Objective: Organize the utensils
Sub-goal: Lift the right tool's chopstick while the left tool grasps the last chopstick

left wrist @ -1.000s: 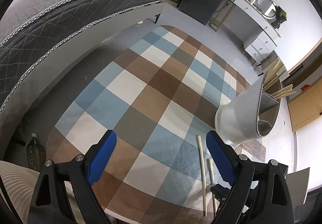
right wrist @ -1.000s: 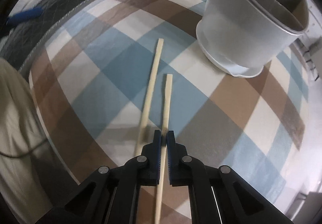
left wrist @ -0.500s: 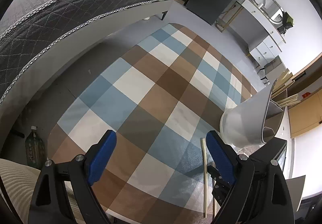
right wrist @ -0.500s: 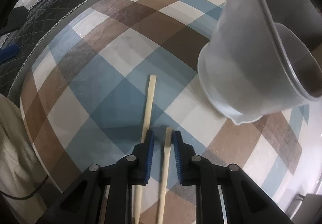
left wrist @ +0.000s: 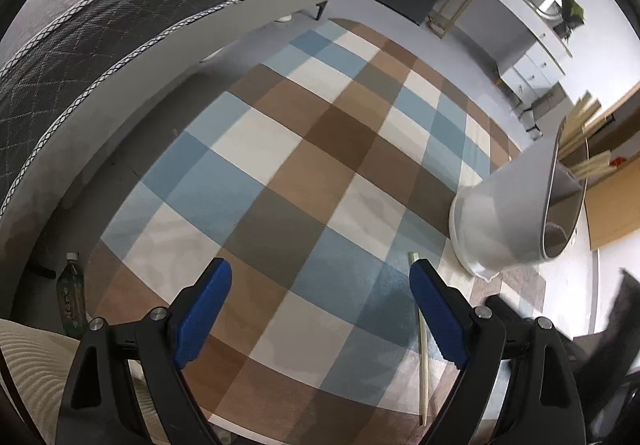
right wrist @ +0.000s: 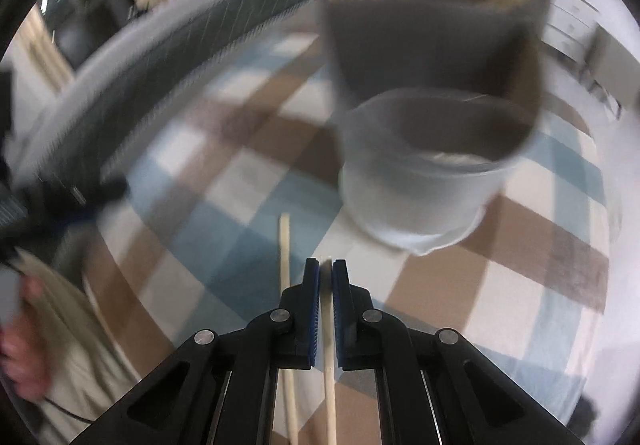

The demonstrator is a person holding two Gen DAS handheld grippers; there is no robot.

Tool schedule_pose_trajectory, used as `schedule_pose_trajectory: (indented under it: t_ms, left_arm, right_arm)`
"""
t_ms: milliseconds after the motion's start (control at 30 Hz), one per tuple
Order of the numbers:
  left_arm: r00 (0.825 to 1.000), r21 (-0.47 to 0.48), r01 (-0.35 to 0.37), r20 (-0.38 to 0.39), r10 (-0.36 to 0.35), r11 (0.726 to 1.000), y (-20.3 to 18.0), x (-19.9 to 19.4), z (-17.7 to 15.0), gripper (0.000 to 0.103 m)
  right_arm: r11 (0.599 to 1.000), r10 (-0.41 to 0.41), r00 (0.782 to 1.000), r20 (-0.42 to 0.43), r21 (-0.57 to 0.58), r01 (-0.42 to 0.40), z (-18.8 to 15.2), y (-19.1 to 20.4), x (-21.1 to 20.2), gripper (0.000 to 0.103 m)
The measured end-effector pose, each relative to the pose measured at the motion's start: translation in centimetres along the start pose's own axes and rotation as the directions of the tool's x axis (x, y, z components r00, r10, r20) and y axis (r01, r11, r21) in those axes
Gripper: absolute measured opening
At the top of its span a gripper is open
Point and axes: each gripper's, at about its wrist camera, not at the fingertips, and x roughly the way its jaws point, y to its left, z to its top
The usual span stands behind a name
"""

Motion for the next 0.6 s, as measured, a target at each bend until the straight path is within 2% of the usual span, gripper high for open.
schedule_pose_trajectory:
  t_ms: [100,233,400,467,600]
  left_arm:
    - [1.0,0.022,-0.003,-0.024,0.003,1.0,-0.9,0.7,-0.2,0.087]
    - [0.998,0.062,-0.002,-0.056,0.005,0.998,-2.5,1.9,-0.8,0.087]
    - [0.997,0.112,-0.006,-0.071,0.014,0.994,-4.5,2.9,-1.4,0.087]
    - [0.996,0.129,-0.004,-0.089,0.016,0.992,-5.2,3.6,-1.7,0.087]
    - [0.991,0.151,-0.023,-0.127,0.043,0.988,-6.1,5.0,-2.1,0.079]
  right_arm:
    - [0.991,0.035,0.994,0.102,0.127,-0.048,0.1,-2.9,-3.1,0.005]
    - [0.951,0.058,0.975,0.214,0.284,-0.119,-1.0,-7.0,-6.2,0.006]
    - [0.849,0.051,0.939,0.341,0.48,-0.221,-3.1,-12.3,-9.2,0.006]
    - [0.828,0.029,0.929,0.368,0.512,-0.229,-3.7,-13.4,-9.8,0.006]
    - [0.825,-0.013,0.917,0.398,0.523,-0.216,-4.8,-15.0,-11.1,0.006]
